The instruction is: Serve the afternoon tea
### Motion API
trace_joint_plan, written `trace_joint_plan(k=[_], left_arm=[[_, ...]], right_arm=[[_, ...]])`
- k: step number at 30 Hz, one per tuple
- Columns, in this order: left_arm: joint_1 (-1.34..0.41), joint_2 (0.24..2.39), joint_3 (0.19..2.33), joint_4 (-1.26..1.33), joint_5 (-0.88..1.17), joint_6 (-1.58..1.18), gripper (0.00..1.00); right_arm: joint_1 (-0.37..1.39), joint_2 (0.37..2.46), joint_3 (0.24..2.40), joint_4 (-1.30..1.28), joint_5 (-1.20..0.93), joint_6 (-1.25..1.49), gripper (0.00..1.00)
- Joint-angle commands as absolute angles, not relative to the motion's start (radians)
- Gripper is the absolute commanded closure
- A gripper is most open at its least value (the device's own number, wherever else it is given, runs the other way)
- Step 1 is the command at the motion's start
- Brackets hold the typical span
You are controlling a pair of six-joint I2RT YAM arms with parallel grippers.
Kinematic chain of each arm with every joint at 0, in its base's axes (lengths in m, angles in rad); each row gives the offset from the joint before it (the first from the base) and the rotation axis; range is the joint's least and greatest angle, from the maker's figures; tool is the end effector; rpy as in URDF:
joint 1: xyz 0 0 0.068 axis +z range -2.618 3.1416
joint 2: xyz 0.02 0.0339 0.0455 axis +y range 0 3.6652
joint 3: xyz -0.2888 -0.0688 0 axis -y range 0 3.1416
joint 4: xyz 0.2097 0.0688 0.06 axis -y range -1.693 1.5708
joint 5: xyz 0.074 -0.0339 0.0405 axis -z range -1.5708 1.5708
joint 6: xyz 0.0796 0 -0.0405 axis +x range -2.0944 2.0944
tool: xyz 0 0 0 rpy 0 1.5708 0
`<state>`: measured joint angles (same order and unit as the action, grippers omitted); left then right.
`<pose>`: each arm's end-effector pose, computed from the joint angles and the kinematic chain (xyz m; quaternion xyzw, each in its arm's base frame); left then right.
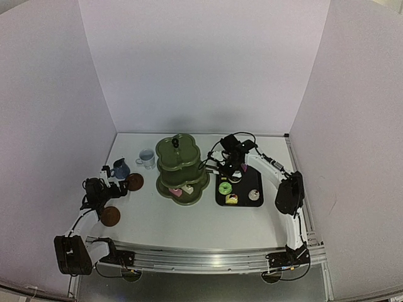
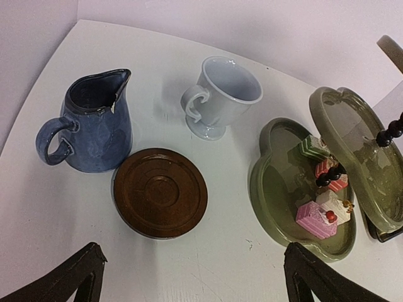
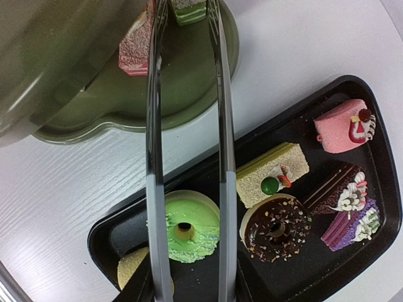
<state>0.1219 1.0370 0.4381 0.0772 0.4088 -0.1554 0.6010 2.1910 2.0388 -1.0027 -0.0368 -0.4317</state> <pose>0.2099 -0.0062 0.2202 -0.0165 0.8534 -0.1839 0.4874 0.3829 0.2661 0.2356 -0.4863 0.8489 0.0354 0.2042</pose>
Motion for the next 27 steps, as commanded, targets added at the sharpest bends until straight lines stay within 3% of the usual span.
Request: trace_joint_plan(k=[1,14,27], left_arm=[[0.127,1.010,0.463,0.078,0.415,-0.143,0.00],[0.127,0.996,0.453,0.086,0.429,-0.135,0.00],[0.127,0.972,0.426,0.134,0.442,-0.136,0.00]], right_arm=[[0.606,2.091,2.025,-0.971,-0.050,-0.401,0.67],[0.606,1.925,1.849,-0.971,0.082,-0.247,0.68],[0.610,1.914,1.826,-0.967,0.275,0.304,0.68]])
